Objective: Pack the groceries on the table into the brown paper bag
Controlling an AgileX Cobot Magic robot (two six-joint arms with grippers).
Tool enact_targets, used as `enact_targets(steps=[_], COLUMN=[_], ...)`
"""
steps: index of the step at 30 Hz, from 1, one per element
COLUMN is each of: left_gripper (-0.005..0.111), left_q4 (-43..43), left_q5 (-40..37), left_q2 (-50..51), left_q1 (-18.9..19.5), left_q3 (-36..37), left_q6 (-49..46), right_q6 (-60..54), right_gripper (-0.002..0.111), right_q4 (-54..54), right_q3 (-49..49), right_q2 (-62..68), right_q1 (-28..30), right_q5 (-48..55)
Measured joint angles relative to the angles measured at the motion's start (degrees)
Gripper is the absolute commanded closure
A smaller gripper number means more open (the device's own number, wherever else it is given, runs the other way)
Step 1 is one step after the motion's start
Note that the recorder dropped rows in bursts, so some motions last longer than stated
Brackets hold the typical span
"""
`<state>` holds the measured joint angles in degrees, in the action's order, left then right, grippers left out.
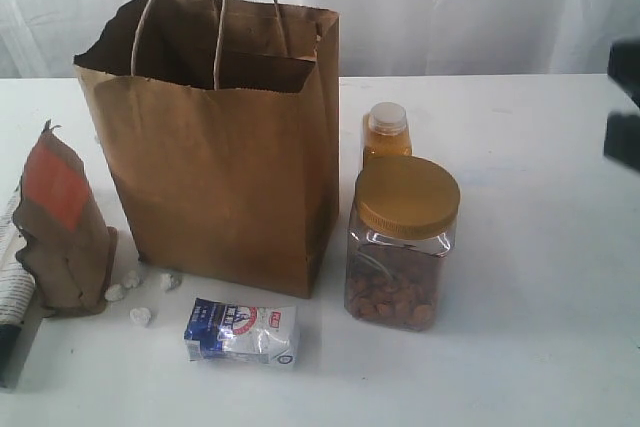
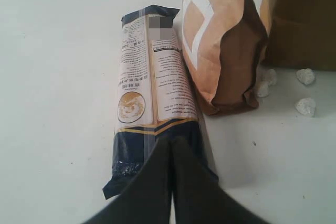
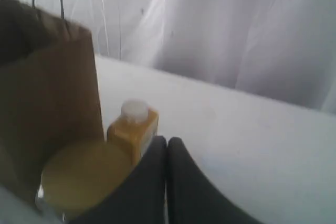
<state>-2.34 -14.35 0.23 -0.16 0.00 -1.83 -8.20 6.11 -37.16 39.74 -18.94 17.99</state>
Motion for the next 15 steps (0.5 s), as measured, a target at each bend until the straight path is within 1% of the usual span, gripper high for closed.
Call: enact_targets(steps=[3, 8, 11, 15], left_gripper=[0.107, 0.107, 0.107, 0.107], left_q4=[0.0, 0.0, 0.0, 0.0], left_q5=[0.0, 0.0, 0.0, 0.0], left_q2=[0.0, 0.0, 0.0, 0.0], left_q1=[0.0, 0.0, 0.0, 0.0], left_q3=[0.0, 0.0, 0.0, 0.0], left_q6=[0.0, 0.0, 0.0, 0.0], right_q6=[0.0, 0.0, 0.0, 0.0], right_gripper=[0.108, 0.108, 0.108, 0.108], right_q4=[0.0, 0.1, 0.2, 0.2], right_q3=[2.8, 4.3, 4.4, 4.4], right_q2=[-2.0, -2.8, -2.9, -2.9], right_q1=[0.0, 0.0, 0.0, 0.0], right_q5=[9.1, 23.3, 28.1, 30.0])
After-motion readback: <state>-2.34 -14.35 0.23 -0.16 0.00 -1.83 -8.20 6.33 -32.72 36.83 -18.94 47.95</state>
